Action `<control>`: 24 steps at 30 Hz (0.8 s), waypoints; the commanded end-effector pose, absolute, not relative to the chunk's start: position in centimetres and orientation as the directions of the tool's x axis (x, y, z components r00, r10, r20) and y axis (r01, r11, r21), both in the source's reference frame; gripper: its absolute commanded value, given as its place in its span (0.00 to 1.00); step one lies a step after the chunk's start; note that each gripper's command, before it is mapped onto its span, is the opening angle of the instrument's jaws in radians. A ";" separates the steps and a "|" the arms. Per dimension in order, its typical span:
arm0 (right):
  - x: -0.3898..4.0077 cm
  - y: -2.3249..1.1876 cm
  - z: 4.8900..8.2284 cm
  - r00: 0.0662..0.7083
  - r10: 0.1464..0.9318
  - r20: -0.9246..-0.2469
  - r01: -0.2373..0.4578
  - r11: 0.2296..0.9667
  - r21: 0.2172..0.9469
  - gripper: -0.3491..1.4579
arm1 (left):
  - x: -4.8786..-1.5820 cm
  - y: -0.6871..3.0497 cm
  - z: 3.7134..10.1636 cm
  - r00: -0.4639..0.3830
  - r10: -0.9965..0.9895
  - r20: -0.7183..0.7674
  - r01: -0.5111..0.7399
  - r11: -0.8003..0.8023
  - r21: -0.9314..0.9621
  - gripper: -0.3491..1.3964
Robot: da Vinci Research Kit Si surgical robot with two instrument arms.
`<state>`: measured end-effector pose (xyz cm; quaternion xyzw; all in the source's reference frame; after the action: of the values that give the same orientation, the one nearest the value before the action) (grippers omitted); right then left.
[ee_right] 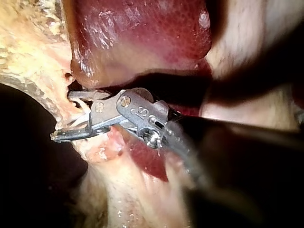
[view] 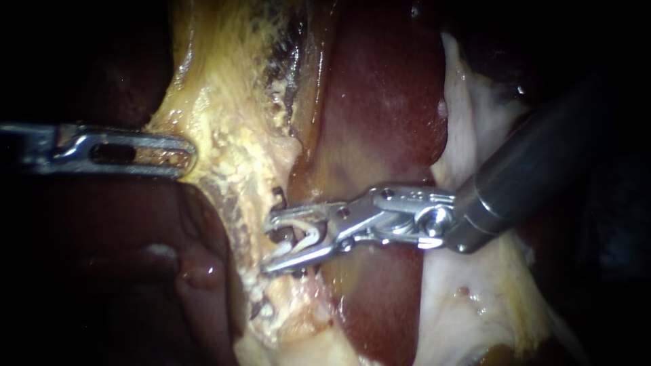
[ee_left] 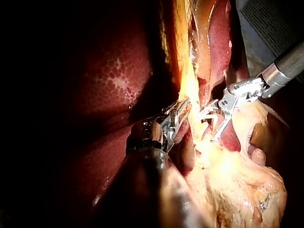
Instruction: Clipping third clip left tube
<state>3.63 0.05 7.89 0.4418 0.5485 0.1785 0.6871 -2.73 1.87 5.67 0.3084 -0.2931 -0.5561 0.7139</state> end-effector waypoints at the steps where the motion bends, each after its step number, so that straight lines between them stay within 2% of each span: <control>1: 3.63 0.06 7.88 0.330 0.739 -0.588 0.247 0.534 0.809 0.47 | -2.73 1.87 5.67 0.210 -0.975 0.075 0.613 0.191 0.766 0.00; 8: 3.64 0.08 7.85 0.298 0.790 -0.536 0.319 0.447 0.836 0.46 | -2.73 1.87 5.66 0.209 -0.975 0.075 0.614 0.191 0.766 0.00; 11: 3.67 0.14 7.83 0.268 0.822 -0.502 0.356 0.400 0.845 0.46 | -2.73 1.87 5.66 0.209 -0.975 0.075 0.614 0.191 0.766 0.00; 20: 3.78 0.21 7.80 0.236 0.888 -0.396 0.448 0.262 0.855 0.45 | -2.72 1.87 5.66 0.210 -0.975 0.075 0.613 0.191 0.766 0.00; 24: 3.89 0.24 7.80 0.230 0.901 -0.369 0.428 0.247 0.869 0.45 | -2.73 1.87 5.66 0.209 -0.975 0.075 0.613 0.191 0.766 0.00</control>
<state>3.91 0.25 7.79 0.5742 0.5805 0.2200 0.5337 -2.72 1.87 5.65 0.3085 -0.2929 -0.5564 0.7138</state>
